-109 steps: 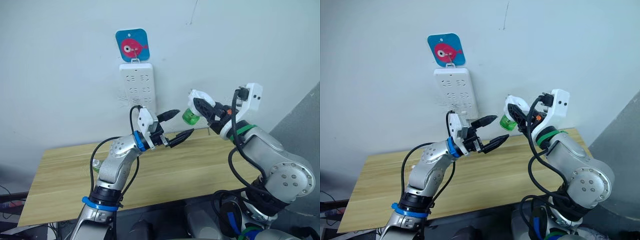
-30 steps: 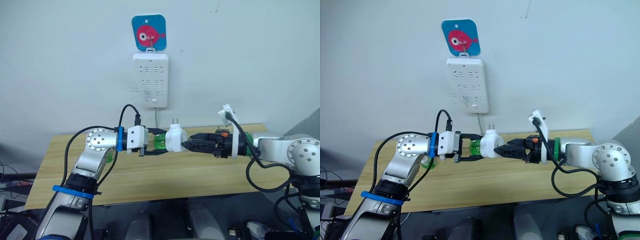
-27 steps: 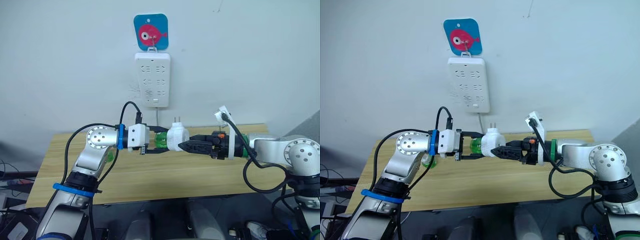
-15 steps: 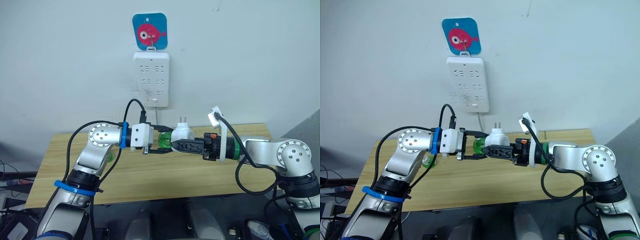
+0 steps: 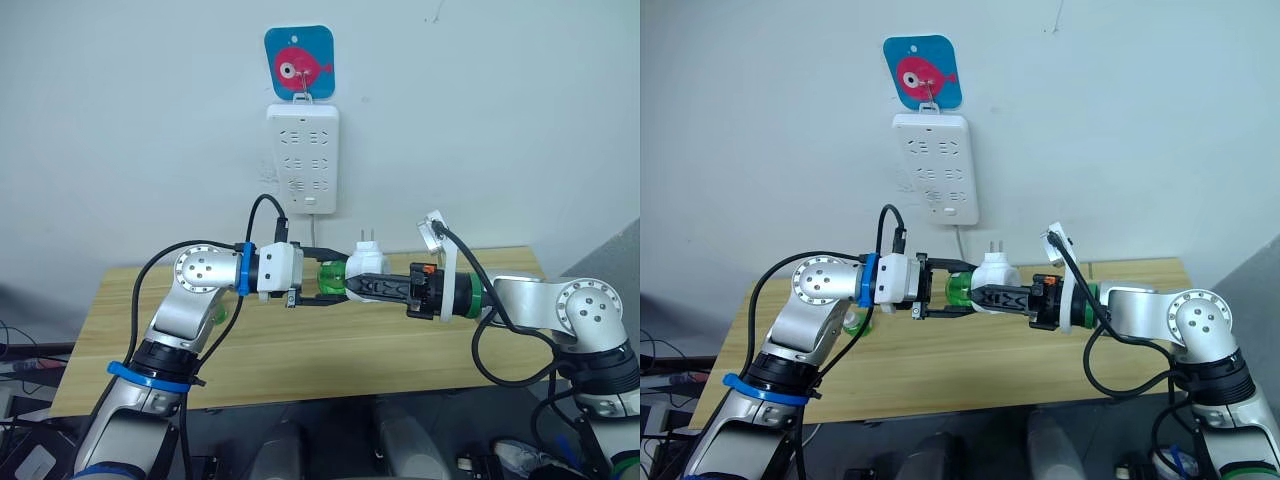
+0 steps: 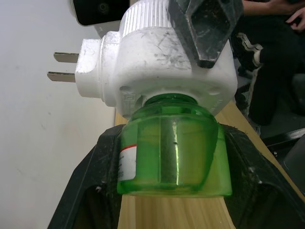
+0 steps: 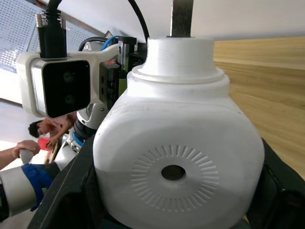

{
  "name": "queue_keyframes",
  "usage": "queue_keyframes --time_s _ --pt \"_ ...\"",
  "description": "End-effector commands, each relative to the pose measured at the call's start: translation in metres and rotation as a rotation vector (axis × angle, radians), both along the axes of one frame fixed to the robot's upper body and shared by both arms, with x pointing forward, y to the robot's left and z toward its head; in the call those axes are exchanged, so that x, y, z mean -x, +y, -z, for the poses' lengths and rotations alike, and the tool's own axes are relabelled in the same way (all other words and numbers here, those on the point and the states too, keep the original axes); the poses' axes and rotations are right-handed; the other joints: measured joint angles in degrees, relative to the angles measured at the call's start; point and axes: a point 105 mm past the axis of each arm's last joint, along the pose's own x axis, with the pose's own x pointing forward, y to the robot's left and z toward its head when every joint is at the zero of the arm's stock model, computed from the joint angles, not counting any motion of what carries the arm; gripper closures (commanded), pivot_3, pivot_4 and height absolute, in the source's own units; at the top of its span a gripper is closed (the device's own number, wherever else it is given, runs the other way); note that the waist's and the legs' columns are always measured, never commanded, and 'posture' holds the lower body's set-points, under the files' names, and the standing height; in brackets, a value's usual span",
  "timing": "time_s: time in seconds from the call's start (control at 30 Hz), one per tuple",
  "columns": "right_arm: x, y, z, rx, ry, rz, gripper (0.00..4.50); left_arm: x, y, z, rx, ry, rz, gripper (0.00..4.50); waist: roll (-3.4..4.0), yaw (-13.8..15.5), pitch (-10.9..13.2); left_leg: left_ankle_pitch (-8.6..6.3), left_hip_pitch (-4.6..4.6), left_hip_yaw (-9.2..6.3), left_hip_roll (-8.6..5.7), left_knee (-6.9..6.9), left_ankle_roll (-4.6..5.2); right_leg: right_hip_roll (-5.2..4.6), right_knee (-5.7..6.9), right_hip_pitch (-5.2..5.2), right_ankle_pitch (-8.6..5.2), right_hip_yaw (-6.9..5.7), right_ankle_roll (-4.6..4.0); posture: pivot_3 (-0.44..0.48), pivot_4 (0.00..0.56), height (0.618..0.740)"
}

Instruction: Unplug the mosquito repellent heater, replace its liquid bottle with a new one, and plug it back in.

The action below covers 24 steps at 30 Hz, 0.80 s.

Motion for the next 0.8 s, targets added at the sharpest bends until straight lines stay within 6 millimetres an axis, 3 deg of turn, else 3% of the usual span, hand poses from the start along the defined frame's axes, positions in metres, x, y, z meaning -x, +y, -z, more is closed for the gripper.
queue_keyframes --time_s 0.03,0.17,0.2,0.33,0.67,0.8 --pt "0.011 0.005 -0.015 -0.088 -0.009 -0.057 1.36 -0.001 0.003 -0.01 0.075 0.001 -0.007 1.26 0.0 0.0 0.0 0.0 0.0 0.0 0.0 0.0 0.0 0.0 0.0 0.0 0.0 0.0 0.0 -0.158 0.188 0.74" --pt "0.013 0.004 -0.017 -0.124 -0.01 -0.054 1.44 -0.001 0.011 -0.004 0.055 0.043 -0.011 0.08 0.0 0.0 0.0 0.0 -0.02 -0.01 0.0 0.0 0.0 0.01 -0.01 0.0 0.0 -0.02 0.0 -0.162 0.187 0.74" --pt "0.013 0.004 -0.017 -0.13 -0.01 -0.054 1.45 0.0 0.013 -0.004 0.064 0.045 -0.013 0.05 0.0 -0.1 0.0 0.0 -0.02 -0.01 0.0 0.0 0.0 0.01 -0.01 -0.01 0.0 -0.02 0.0 -0.162 0.187 0.74" --pt "0.015 0.001 -0.015 -0.137 -0.005 -0.048 1.45 -0.001 0.014 -0.011 0.118 0.053 -0.032 0.05 0.0 0.0 0.0 0.0 -0.04 -0.03 0.02 -0.01 0.0 0.0 -0.02 -0.01 0.0 -0.04 0.0 -0.162 0.185 0.74" --pt "0.013 -0.003 -0.012 -0.124 0.003 -0.025 1.45 0.014 0.015 -0.003 0.125 0.073 0.007 0.05 0.01 -0.1 0.0 0.0 -0.03 -0.01 0.03 -0.01 0.0 0.01 -0.03 -0.01 0.0 -0.03 0.0 -0.161 0.181 0.74" --pt "0.014 -0.003 -0.011 -0.12 0.005 -0.028 1.45 0.013 0.01 -0.004 0.148 0.07 0.012 0.96 0.0 0.0 0.0 0.0 -0.03 -0.03 0.03 0.0 0.0 0.01 -0.03 -0.01 0.0 -0.04 0.0 -0.16 0.18 0.74"
